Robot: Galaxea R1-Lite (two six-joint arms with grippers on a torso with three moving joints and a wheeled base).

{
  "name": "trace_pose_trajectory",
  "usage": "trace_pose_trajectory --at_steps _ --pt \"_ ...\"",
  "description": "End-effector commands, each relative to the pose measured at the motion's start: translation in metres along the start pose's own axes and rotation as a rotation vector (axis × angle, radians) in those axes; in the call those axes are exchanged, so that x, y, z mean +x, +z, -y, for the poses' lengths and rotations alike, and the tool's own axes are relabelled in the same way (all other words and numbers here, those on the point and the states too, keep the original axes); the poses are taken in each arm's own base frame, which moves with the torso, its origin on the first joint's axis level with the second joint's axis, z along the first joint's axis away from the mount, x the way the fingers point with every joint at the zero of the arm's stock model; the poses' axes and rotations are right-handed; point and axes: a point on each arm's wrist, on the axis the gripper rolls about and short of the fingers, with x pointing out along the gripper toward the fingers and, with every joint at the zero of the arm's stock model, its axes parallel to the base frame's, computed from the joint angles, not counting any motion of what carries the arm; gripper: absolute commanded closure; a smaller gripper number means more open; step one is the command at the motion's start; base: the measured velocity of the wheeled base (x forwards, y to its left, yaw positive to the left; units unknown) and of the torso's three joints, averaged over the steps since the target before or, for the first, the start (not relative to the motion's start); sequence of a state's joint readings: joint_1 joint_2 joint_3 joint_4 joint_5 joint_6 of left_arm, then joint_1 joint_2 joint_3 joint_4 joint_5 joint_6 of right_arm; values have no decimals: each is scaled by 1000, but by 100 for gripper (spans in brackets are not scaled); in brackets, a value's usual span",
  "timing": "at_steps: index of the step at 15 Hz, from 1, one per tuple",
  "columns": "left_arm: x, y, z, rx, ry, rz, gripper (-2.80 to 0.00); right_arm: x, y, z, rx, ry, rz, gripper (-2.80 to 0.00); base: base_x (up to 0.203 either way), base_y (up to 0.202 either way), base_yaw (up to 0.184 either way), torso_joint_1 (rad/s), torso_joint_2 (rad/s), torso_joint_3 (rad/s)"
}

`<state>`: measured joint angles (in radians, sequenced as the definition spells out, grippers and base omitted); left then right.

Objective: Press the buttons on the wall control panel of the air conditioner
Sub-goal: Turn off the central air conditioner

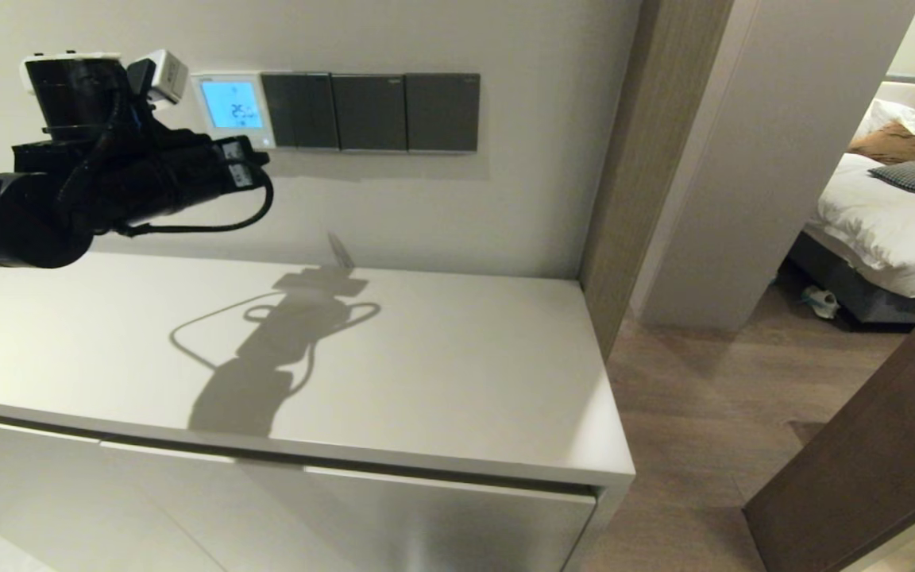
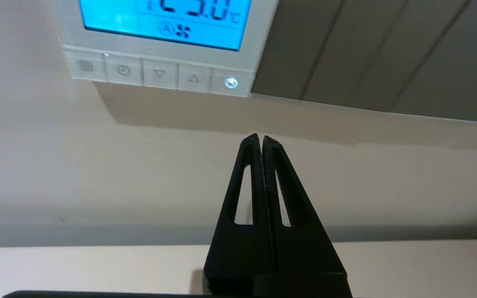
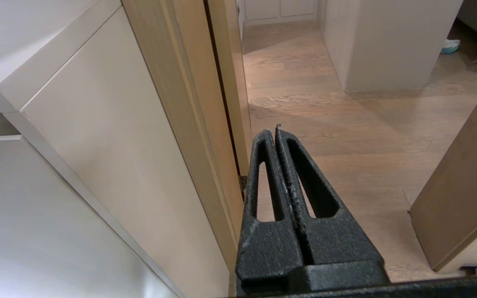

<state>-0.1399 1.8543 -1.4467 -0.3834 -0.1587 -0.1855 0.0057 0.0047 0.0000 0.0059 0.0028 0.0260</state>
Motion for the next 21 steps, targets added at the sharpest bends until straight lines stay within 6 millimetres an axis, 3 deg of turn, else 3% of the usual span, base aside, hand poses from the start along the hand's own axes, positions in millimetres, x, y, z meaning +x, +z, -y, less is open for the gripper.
trace_pose_trajectory --at_steps 1,21 --pt "6 -1 -2 -1 0 4 0 0 0 0 0 1 -2 0 0 0 0 0 0 0" --pt "21 1 -10 1 44 31 0 0 0 0 0 1 -2 0 0 0 0 0 0 0"
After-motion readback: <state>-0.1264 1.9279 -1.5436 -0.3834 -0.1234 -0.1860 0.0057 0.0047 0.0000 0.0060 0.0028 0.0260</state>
